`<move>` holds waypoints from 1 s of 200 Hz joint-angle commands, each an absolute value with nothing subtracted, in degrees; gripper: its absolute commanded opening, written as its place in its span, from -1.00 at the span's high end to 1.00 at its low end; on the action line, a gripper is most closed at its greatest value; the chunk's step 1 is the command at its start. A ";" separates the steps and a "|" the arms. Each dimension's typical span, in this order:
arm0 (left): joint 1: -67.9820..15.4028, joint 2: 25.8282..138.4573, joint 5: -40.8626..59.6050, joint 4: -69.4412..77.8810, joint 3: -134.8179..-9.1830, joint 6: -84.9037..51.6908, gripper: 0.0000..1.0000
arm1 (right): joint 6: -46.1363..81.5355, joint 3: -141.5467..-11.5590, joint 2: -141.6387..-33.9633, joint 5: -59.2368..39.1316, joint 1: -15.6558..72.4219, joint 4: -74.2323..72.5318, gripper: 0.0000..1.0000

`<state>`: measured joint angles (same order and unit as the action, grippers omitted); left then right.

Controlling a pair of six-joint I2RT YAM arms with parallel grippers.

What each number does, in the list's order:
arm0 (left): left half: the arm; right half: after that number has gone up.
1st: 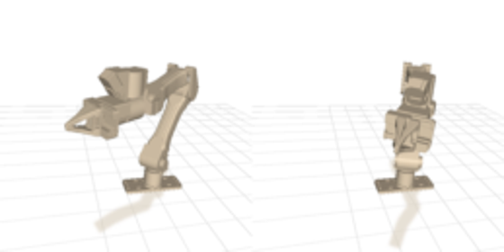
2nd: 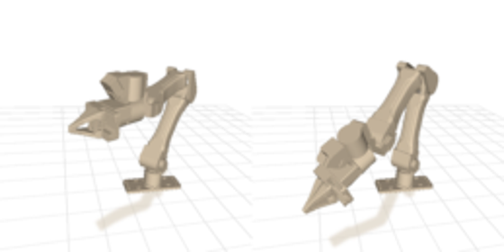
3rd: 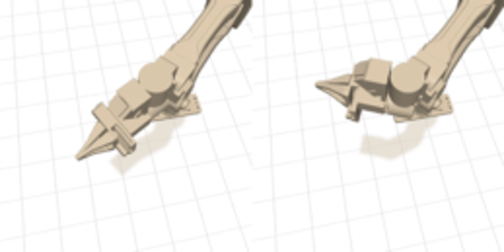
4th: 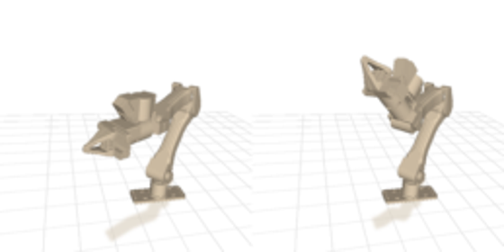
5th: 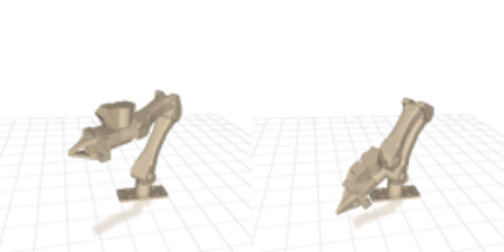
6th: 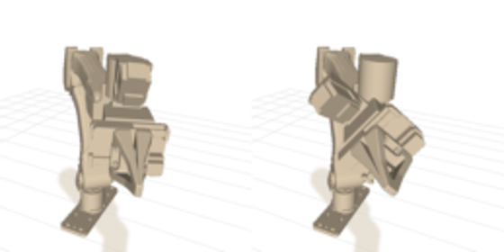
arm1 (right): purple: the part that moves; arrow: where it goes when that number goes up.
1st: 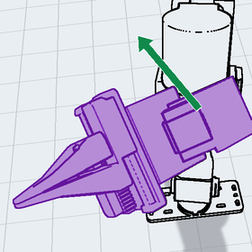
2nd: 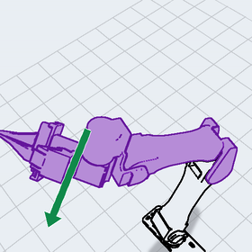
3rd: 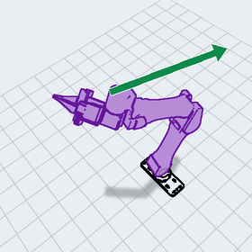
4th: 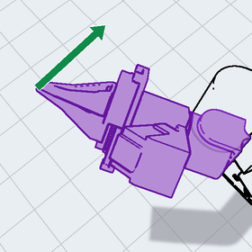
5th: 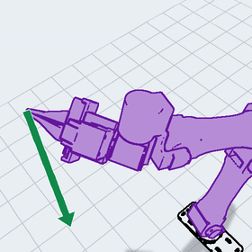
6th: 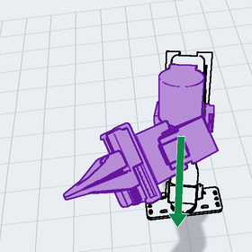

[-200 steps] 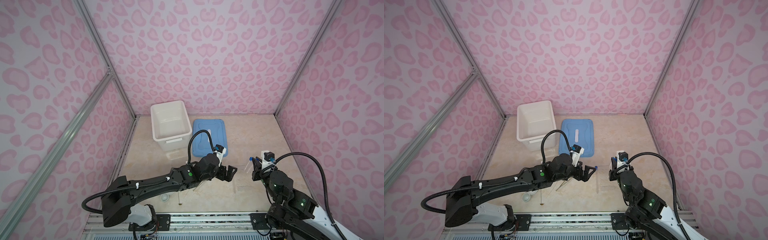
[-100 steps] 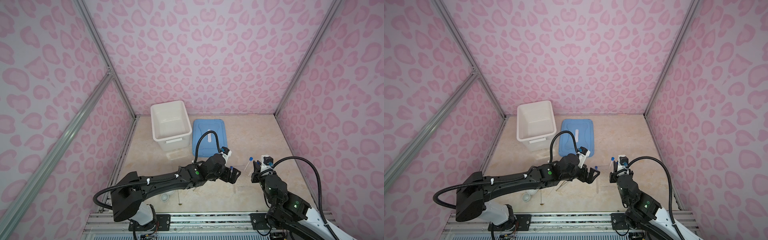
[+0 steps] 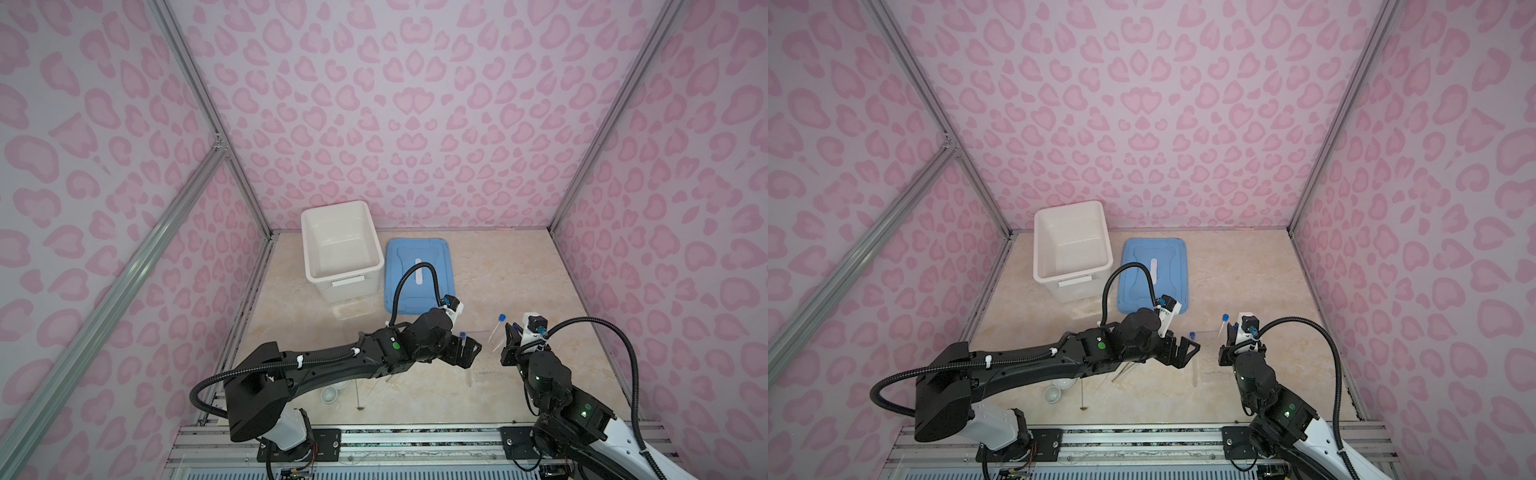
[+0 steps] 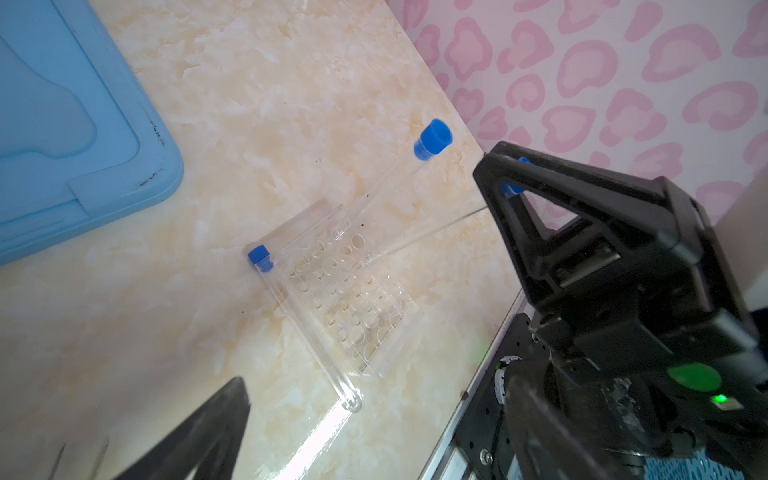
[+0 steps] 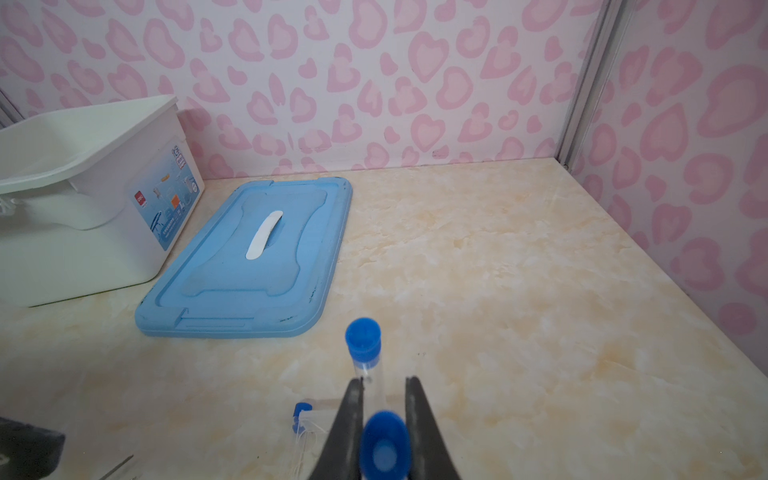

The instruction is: Organize the chemistry lab equipment

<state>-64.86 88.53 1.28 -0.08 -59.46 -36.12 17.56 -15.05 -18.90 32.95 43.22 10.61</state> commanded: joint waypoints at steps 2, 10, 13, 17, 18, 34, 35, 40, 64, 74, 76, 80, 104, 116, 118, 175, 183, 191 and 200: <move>-64.86 88.92 0.97 0.59 -60.02 -36.40 -0.95 | 18.23 -14.59 -19.98 31.47 42.50 9.72 0.77; -64.82 88.92 0.85 0.55 -60.02 -36.32 -0.95 | 18.08 -14.38 -20.61 31.19 42.50 9.15 0.77; -64.86 88.90 0.81 0.54 -60.00 -36.30 -0.95 | 18.17 -14.27 -20.84 31.02 42.48 8.90 0.77; -64.93 88.94 0.78 0.59 -60.03 -36.34 -0.95 | 18.19 -14.14 -21.18 30.98 42.46 8.62 0.77; -64.90 88.90 0.74 0.56 -59.98 -36.36 -0.95 | 18.19 -14.06 -21.31 30.92 42.50 8.53 0.77; -64.86 88.94 0.57 0.59 -60.06 -36.30 -0.95 | 18.21 -13.70 -22.90 30.72 42.53 7.33 0.77; -64.86 88.90 0.55 0.56 -60.04 -36.30 -0.95 | 18.20 -13.62 -23.01 30.70 42.53 7.22 0.77; -64.86 88.92 0.48 0.52 -60.02 -36.29 -0.95 | 18.02 -13.54 -23.54 30.61 42.54 6.99 0.76; -64.86 89.06 -0.08 0.01 -60.12 -36.12 -0.95 | 17.93 -13.45 -25.63 30.30 42.56 5.92 0.66; -64.86 89.19 -0.38 -0.23 -60.20 -36.12 -0.95 | 18.06 -13.56 -25.61 30.49 42.61 6.08 0.59; -64.86 89.18 -0.43 -0.30 -60.20 -36.12 -0.95 | 18.05 -13.54 -25.56 30.56 42.60 6.09 0.58; -64.89 89.27 -0.53 -0.40 -60.34 -36.10 -0.96 | 18.15 -13.46 -25.37 30.76 42.55 6.27 0.57; -64.86 89.39 -0.66 -0.70 -60.51 -35.90 -0.95 | 18.23 -13.12 -23.08 31.17 42.61 7.00 0.44; -64.86 89.56 -0.79 -0.71 -60.59 -35.88 -0.95 | 18.39 -12.94 -21.64 31.55 42.55 7.76 0.33; -64.86 89.56 -0.86 -0.77 -60.63 -35.86 -0.95 | 18.44 -12.95 -21.41 31.55 42.50 7.85 0.30; -64.86 90.23 -2.57 -3.92 -61.75 -35.69 -0.95 | 20.07 -16.82 -17.17 31.43 40.86 13.20 -0.54; -64.86 90.42 -2.87 -4.63 -62.02 -35.51 -0.95 | 20.78 -18.04 -17.17 30.59 40.00 13.97 -0.77; -64.79 90.58 -3.07 -5.29 -62.31 -35.36 -0.95 | 21.96 -19.62 -17.42 29.44 38.85 14.88 -0.95; -64.86 90.83 -3.30 -6.13 -62.80 -35.01 -0.95 | 22.99 -21.83 -18.15 27.57 37.21 16.09 -0.96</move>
